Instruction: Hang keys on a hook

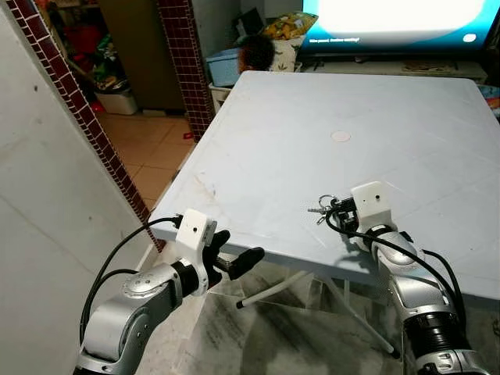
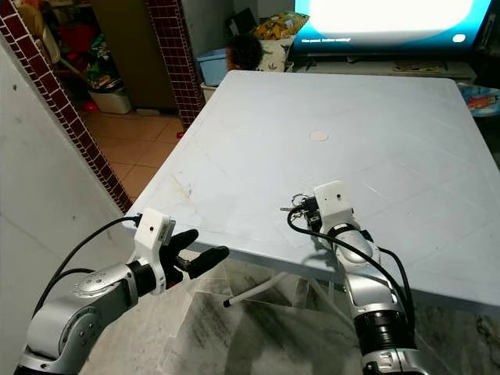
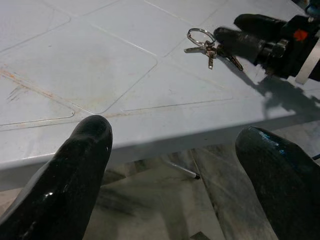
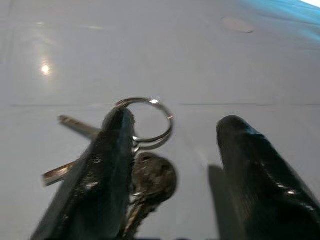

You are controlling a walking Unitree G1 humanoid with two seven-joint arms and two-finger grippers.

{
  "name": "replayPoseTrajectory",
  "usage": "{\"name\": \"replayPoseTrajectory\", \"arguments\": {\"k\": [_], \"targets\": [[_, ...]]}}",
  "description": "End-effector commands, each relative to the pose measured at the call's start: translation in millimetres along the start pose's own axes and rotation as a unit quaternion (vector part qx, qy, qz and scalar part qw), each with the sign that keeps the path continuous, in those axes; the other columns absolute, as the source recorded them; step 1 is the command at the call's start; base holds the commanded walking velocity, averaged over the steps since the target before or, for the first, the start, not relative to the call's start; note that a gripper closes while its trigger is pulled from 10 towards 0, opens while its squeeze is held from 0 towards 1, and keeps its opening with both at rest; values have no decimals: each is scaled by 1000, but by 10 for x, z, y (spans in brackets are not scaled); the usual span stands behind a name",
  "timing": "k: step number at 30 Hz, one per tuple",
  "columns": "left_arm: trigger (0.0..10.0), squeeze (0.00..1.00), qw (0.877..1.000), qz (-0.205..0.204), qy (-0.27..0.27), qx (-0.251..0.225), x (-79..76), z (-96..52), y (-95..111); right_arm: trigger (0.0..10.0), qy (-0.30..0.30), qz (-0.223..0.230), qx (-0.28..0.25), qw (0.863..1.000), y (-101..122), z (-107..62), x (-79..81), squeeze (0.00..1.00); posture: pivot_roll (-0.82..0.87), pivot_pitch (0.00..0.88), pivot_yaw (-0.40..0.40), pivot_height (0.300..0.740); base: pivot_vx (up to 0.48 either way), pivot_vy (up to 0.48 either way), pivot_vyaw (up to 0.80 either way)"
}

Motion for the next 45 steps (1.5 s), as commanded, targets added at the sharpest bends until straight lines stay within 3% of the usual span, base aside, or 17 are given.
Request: {"name": "replayPoseTrajectory", "arguments": {"k": [1,2,3,10,11,12,13,30,45], "targets": [[10000,0,1000,9,3,0,0,-21,25,10000,21,2,-6,1000,25,31,93,545,9,38,133,740,0,0,0],[10000,0,1000,9,3,0,0,-21,25,10000,21,2,-6,1000,25,31,93,545,9,38,133,740,0,0,0],[10000,0,1000,10,2,0,-4,-19,26,10000,32,3,-6,999,12,30,134,0,9,38,133,740,0,0,0],[10000,0,1000,12,2,1,-7,-18,27,10000,52,-2,4,999,-86,41,231,0,9,36,133,740,0,0,0],[10000,0,1000,12,2,1,-9,-18,27,8275,53,-1,5,999,-94,42,237,0,9,36,133,740,0,0,0],[10000,0,1000,13,2,0,-9,-19,26,3294,53,-1,6,999,-102,42,239,0,9,36,133,740,0,0,0],[10000,0,1000,13,2,0,-10,-19,26,0,55,2,7,998,-117,43,243,0,9,36,133,740,0,0,0],[10000,0,1000,15,-4,4,-29,-13,9,0,71,23,22,997,-287,-66,387,0,10,28,132,740,0,0,0],[10000,0,1000,18,-5,5,-27,-4,10,0,43,25,86,995,-610,-393,336,0,5,26,133,740,0,0,0]]}}
Point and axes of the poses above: a point about 5 cm out from each wrist's last joint towards the gripper, its own z axis pointing out of the wrist towards the gripper, its own y axis along the axis of the wrist's last joint, x = y × z, the point moved 6 cm from there along z, pointing out of the wrist towards the gripper, and after that the axes turned 10 degrees about -z, right-handed, at the moved point
